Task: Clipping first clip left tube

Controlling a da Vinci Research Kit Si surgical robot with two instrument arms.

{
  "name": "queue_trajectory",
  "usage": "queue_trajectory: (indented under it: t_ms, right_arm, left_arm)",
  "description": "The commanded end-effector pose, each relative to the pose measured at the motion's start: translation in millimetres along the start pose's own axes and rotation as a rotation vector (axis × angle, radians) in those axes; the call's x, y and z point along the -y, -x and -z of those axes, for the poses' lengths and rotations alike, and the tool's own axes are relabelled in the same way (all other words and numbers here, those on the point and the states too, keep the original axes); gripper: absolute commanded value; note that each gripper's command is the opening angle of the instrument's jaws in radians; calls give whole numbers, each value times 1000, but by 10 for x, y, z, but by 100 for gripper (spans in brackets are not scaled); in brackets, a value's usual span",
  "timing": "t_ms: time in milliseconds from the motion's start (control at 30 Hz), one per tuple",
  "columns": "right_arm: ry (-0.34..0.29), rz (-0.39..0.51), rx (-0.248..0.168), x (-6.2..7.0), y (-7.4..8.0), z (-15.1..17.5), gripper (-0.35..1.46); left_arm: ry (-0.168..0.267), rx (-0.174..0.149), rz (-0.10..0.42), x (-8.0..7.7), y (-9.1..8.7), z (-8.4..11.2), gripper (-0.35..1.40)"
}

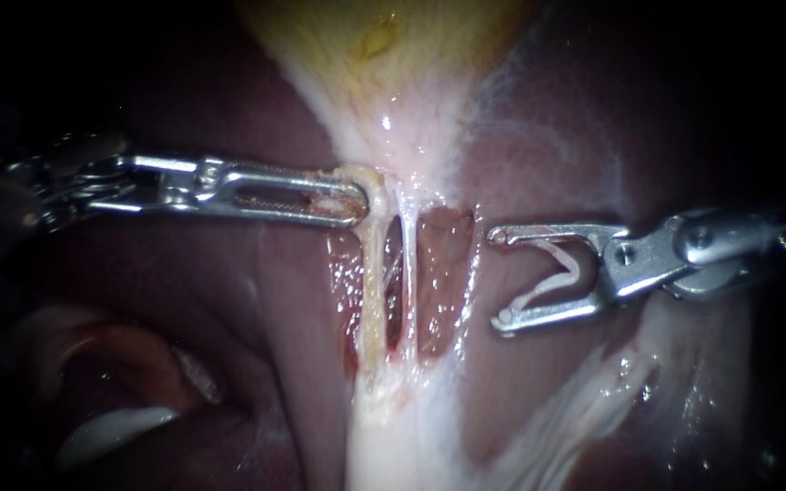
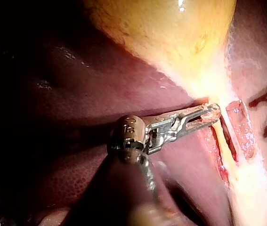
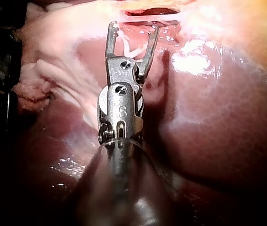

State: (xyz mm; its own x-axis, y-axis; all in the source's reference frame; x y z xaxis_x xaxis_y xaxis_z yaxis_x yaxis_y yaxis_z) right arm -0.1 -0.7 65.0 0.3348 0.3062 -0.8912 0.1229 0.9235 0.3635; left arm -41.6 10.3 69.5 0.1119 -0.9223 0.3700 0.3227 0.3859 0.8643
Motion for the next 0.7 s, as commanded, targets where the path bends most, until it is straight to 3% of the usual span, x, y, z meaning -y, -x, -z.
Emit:
queue_trajectory:
  t_ms: [33, 233, 467, 700]
  right_arm:
    - [0, 0, 0, 0, 0, 0, 50]
    - [1, 0, 1, 0, 0, -2, 50]
    - [5, 0, 2, -1, -1, -4, 50]
    - [3, 0, 1, -1, -1, -7, 50]
  left_arm:
    - [-1, -1, 1, 0, 0, 0, -35]
    - [-7, -5, 4, 8, 1, 15, -35]
    - [-18, -13, 19, 34, 16, 38, -35]
    - [-22, -5, 26, 48, 24, 45, -35]
